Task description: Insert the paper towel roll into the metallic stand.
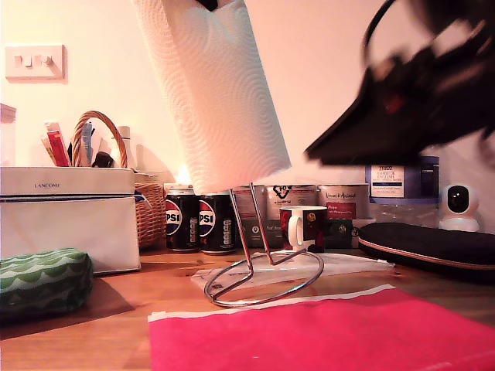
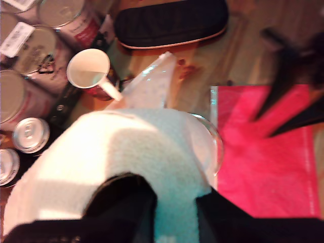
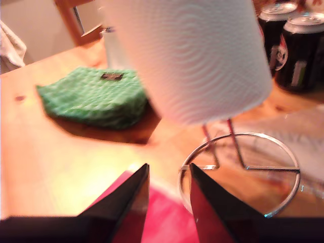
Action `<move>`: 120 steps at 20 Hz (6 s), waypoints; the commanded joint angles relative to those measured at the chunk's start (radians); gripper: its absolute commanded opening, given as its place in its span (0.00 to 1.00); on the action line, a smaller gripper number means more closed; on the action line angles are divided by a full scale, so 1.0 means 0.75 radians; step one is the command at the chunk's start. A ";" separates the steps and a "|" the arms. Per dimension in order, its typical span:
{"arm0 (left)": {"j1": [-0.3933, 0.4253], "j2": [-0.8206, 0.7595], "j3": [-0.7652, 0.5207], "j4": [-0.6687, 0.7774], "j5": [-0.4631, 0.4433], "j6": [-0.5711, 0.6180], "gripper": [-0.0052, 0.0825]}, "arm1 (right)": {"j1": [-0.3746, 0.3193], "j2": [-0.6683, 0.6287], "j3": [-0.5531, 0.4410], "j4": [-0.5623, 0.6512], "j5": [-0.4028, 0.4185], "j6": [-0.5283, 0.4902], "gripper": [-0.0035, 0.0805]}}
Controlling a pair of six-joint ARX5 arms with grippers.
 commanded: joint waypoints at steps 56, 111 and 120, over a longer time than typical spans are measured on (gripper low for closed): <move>-0.251 0.237 0.009 -0.109 0.142 0.207 0.26 | 0.006 -1.021 0.010 -0.722 0.143 0.172 0.03; -0.289 0.126 0.360 -0.291 -0.033 0.100 0.03 | 0.006 -1.021 0.010 -0.730 0.179 0.172 0.03; -0.161 -0.020 0.362 -0.228 0.205 -0.038 0.03 | 0.006 -1.021 0.010 -0.700 0.331 0.137 0.03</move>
